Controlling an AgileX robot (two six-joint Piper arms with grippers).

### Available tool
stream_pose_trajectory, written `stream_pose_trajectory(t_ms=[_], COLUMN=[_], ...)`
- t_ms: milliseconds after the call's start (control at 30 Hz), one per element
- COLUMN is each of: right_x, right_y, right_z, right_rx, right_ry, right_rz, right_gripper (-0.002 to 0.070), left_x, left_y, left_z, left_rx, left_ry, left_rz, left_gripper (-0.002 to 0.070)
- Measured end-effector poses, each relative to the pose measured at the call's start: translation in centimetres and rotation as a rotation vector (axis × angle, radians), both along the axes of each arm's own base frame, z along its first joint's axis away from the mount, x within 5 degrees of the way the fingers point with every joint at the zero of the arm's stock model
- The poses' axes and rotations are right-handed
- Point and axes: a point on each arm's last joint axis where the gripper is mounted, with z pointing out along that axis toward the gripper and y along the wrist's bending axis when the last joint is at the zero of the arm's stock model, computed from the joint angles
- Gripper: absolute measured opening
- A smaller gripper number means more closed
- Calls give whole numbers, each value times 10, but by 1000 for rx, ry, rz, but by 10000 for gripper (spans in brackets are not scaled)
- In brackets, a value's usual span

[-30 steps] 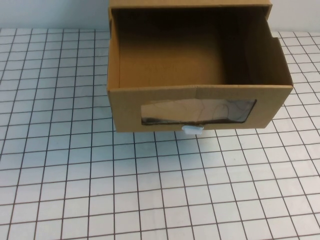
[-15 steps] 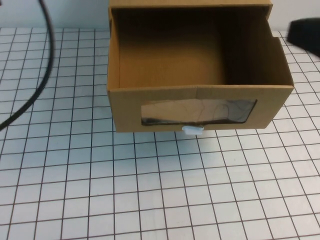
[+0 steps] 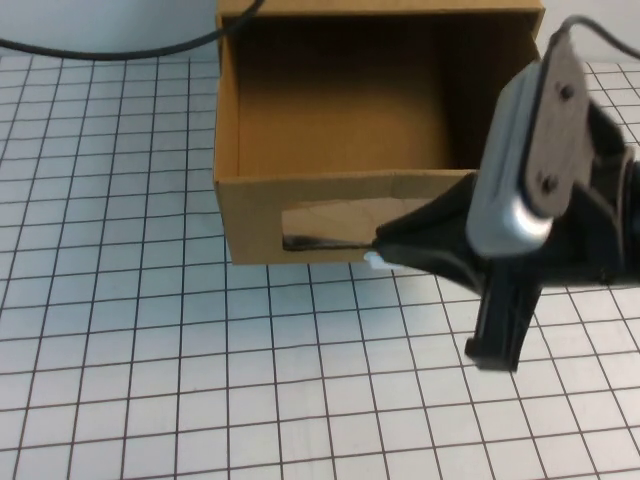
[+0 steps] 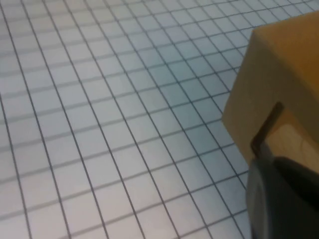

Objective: Close the shoe box
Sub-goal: Press the shoe box with left arm, then close the shoe box with your right arm

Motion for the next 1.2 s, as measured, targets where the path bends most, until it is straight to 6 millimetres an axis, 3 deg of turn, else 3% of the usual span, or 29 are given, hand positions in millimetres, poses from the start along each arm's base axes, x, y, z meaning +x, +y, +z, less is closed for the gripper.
stream_pose_trajectory(t_ms=[200, 367, 733, 1000, 1200], right_x=[2, 20, 62, 101, 150], right_y=[10, 19, 39, 58, 61], right_z=[-31, -48, -95, -93, -92], right_rx=[-136, -172, -245, -234, -219], right_ry=[-118, -141, -152, -195, -218], right_rz=[73, 71, 26, -11, -77], right_gripper=[-13, -13, -13, -13, -13], left_x=[44, 61, 64, 64, 64], left_y=[-40, -57, -56, -56, -57], left_z=[-29, -51, -49, -49, -49], left_rx=[-3, -8, -3, -4, -5], left_ry=[77, 130, 109, 109, 111], left_rz=[-128, -149, -121, -121, -123], left_gripper=[-5, -5, -5, -5, -5])
